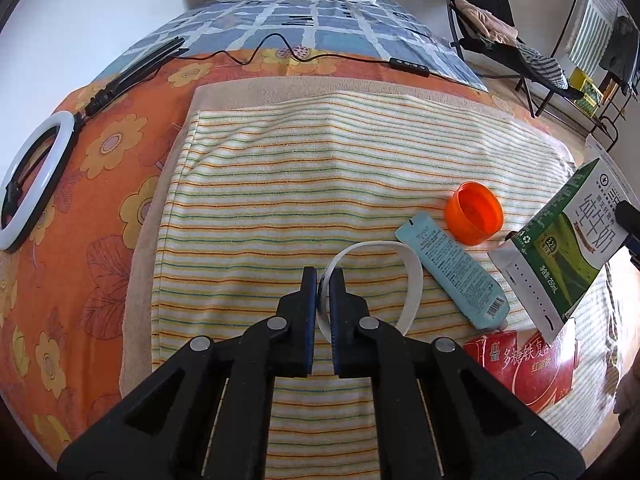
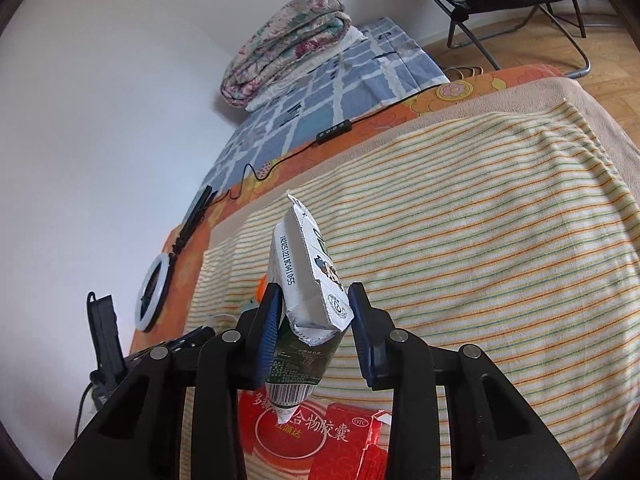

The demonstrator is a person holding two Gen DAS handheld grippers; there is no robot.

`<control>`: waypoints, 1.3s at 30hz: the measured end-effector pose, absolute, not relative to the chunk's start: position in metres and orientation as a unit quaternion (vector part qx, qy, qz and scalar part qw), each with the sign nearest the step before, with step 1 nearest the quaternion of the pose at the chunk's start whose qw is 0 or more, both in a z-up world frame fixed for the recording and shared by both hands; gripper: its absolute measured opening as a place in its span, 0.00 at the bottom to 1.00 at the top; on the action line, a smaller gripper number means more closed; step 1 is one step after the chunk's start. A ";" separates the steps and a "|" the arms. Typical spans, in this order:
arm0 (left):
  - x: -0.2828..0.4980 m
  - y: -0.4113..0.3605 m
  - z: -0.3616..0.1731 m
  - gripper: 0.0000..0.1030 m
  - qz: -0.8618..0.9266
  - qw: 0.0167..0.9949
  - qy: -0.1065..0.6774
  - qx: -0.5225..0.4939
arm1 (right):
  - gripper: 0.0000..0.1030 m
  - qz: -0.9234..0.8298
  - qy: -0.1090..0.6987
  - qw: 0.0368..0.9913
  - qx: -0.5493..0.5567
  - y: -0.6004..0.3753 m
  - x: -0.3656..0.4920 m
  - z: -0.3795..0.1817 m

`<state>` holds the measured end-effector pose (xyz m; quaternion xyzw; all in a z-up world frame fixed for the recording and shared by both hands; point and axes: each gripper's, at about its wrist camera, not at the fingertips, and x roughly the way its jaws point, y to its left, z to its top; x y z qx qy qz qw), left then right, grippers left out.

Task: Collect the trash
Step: 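Carry the milk carton and wristband in both tools down to the blue basket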

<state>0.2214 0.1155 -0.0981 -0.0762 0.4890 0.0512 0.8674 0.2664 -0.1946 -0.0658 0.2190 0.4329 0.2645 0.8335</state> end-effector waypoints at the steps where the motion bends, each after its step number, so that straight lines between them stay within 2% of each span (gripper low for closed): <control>1: 0.220 0.116 -0.096 0.04 0.051 0.868 0.487 -0.079 | 0.30 0.262 0.426 0.840 0.209 -0.196 0.264 -0.061; 13: 0.186 0.114 -0.063 0.04 0.048 0.879 0.468 -0.077 | 0.30 0.256 0.384 0.875 0.146 -0.204 0.236 -0.025; 39: 0.045 0.048 -0.013 0.04 0.004 0.894 0.445 -0.054 | 0.30 0.276 0.380 0.879 0.082 -0.228 0.118 0.020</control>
